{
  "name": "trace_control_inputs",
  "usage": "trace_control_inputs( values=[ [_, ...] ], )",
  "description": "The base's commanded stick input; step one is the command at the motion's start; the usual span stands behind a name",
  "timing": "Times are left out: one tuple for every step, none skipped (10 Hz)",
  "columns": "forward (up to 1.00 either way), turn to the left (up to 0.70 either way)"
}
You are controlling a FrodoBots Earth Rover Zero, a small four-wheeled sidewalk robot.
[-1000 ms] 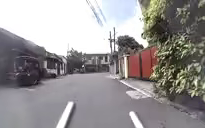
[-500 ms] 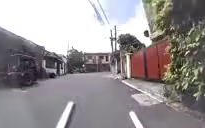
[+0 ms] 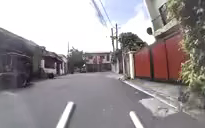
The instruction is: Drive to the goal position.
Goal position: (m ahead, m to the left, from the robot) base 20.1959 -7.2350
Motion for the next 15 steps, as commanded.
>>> trace_control_inputs(
  values=[
    [1.0,0.0],
    [1.0,0.0],
    [1.0,0.0],
    [1.0,0.0],
    [1.0,0.0],
    [1.0,0.0],
    [1.0,0.0],
    [1.0,0.0],
    [1.0,0.0],
    [1.0,0.0],
    [1.0,0.0],
    [1.0,0.0],
    [1.0,0.0],
    [1.0,0.0],
    [1.0,0.0]
  ],
)
